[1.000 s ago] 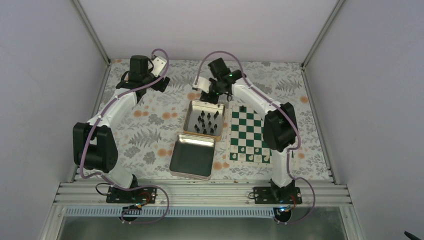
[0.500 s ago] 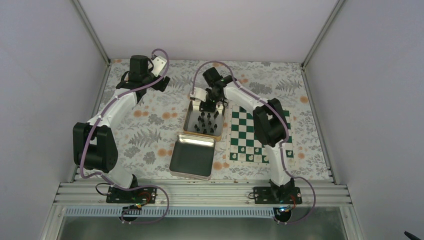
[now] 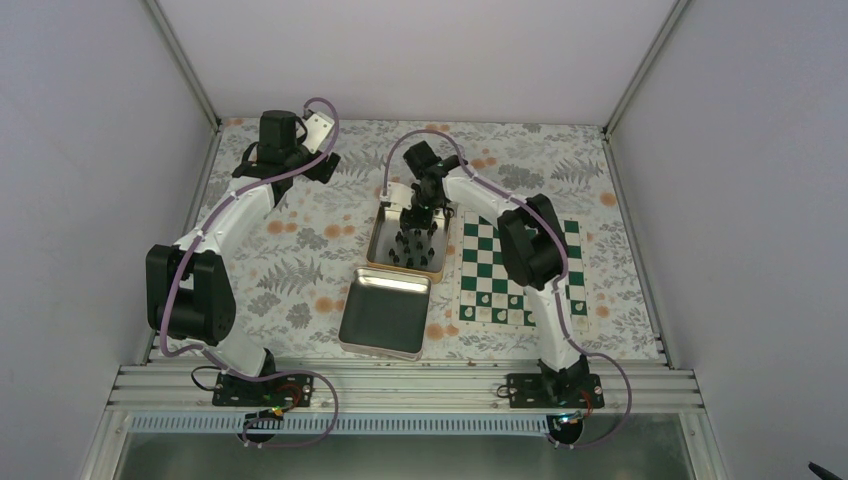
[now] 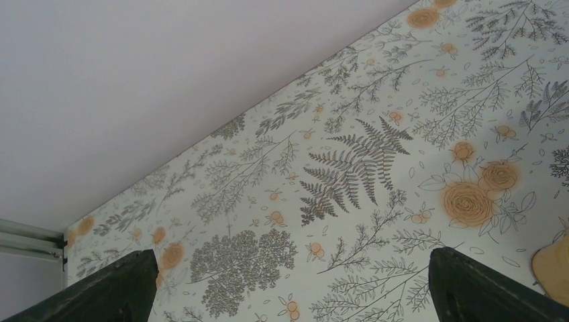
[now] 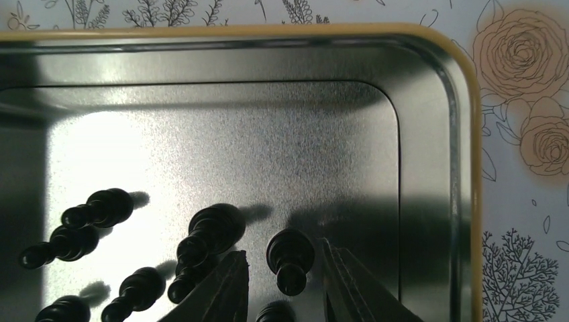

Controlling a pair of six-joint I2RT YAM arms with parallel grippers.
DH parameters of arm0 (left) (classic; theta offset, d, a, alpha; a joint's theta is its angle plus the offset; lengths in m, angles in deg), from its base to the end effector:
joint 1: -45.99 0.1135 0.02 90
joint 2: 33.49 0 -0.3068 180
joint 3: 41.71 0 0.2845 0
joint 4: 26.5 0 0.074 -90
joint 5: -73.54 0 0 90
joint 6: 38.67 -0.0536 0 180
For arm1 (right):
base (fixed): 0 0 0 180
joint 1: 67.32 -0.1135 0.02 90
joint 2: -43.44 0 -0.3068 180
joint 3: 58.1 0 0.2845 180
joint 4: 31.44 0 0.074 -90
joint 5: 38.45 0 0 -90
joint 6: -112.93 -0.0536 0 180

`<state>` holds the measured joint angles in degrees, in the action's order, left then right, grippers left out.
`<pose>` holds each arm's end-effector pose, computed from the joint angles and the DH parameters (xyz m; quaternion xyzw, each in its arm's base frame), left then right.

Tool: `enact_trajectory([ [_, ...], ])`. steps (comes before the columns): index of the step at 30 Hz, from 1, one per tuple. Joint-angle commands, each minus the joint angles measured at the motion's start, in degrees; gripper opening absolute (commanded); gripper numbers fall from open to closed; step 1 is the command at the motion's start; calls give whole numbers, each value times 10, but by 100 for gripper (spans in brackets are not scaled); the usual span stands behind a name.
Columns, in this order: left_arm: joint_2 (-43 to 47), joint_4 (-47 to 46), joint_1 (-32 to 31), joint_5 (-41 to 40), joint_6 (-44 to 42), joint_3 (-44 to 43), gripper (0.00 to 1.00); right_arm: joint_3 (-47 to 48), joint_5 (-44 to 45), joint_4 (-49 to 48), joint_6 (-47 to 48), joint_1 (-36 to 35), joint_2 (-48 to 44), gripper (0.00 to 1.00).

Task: Set up the chess pieces on the board
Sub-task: Pick up the chess piece from the storage box.

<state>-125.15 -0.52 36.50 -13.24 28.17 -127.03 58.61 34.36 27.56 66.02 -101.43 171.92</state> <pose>0.4132 -0.0721 0.3206 0.2591 0.8365 0.0329 0.4817 0.4305 0.3107 0.1774 -0.6277 0.7463 0.1340 0.1762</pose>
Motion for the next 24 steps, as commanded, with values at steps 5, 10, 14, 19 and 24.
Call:
enact_trajectory([
  [5, -6, -13, 2, -1, -4, 6, 100, 12, 14, -5, 7, -2, 19, 25],
  [10, -7, -12, 3, 2, -5, 6, 100, 14, 17, -8, 5, -2, 18, 10],
  [14, -7, -12, 3, 3, -5, 5, 100, 8, 13, -8, 3, -1, 1, 6],
  [19, -7, -11, 3, 4, -4, 3, 100, 3, -3, 0, 0, 4, -31, 4],
  [24, -1, -9, 2, 1, -4, 1, 100, 10, -17, 21, -4, 21, -73, 4],
])
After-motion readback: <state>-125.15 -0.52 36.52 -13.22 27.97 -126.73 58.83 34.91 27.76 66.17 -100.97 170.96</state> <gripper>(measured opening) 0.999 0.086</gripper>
